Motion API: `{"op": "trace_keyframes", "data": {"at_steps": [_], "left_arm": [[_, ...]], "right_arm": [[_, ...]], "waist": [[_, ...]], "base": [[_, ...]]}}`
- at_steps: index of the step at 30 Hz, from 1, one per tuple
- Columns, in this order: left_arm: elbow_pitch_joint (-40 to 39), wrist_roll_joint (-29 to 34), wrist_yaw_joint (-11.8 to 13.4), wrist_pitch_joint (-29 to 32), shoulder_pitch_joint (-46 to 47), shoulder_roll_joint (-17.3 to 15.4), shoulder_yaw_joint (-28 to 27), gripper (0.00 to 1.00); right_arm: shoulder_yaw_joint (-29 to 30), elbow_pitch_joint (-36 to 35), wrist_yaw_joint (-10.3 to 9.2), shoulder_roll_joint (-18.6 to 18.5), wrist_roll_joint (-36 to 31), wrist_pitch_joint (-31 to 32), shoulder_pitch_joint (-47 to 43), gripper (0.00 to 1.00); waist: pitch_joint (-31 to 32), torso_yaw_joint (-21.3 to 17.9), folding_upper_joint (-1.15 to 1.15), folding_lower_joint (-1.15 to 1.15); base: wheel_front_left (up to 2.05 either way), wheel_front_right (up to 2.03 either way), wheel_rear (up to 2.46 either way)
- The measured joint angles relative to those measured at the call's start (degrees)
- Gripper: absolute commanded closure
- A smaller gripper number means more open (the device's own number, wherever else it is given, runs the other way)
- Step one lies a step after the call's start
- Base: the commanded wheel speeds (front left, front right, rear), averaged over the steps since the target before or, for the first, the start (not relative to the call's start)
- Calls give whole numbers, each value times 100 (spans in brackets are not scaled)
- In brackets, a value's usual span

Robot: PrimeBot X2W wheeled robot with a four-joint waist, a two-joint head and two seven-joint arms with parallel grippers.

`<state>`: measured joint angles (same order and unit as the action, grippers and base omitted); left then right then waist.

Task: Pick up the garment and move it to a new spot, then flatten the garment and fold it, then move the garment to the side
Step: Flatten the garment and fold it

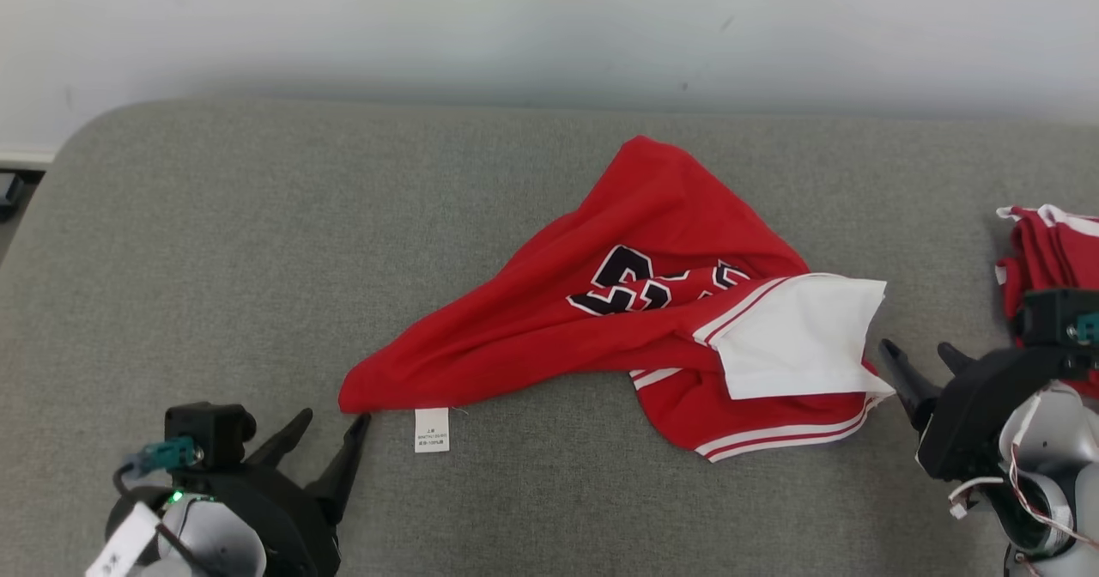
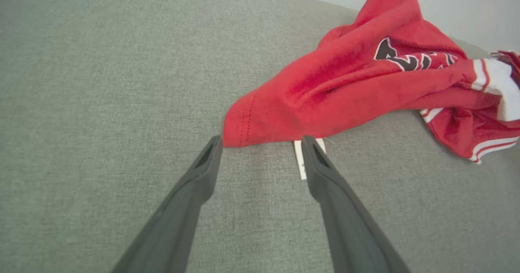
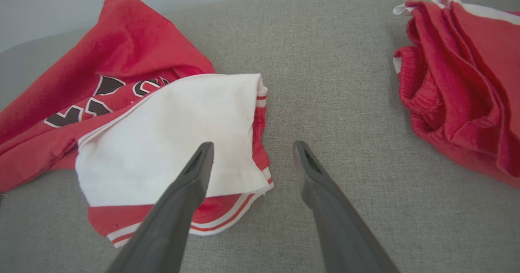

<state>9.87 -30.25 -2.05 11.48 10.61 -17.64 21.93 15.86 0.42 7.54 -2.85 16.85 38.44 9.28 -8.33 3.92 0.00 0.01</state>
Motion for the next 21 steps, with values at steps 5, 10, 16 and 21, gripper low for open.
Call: {"op": "trace_keyframes", "data": {"at_steps": [5,10,16,21], "left_arm": [[331,-96,-53,279,364,-34,-16,0],[555,-101,-86,412,560,-112,-21,0],[768,-98,-109,378,709,-121,37,0],[931,-49,-148,411,867,-136,99,4]], "right_arm": [[-85,-1,0,2,-133,486,310,0],[-197,-65,0,3,-191,648,426,0],[-324,-52,0,1,-190,687,436,0],[-376,22,0,1,-190,677,450,0]], "waist": [[-299,-7,0,0],[-486,-21,0,0],[-606,-78,0,0],[-683,-116,0,0]], "base": [[0,0,0],[0,0,0],[0,0,0],[0,0,0]]}}
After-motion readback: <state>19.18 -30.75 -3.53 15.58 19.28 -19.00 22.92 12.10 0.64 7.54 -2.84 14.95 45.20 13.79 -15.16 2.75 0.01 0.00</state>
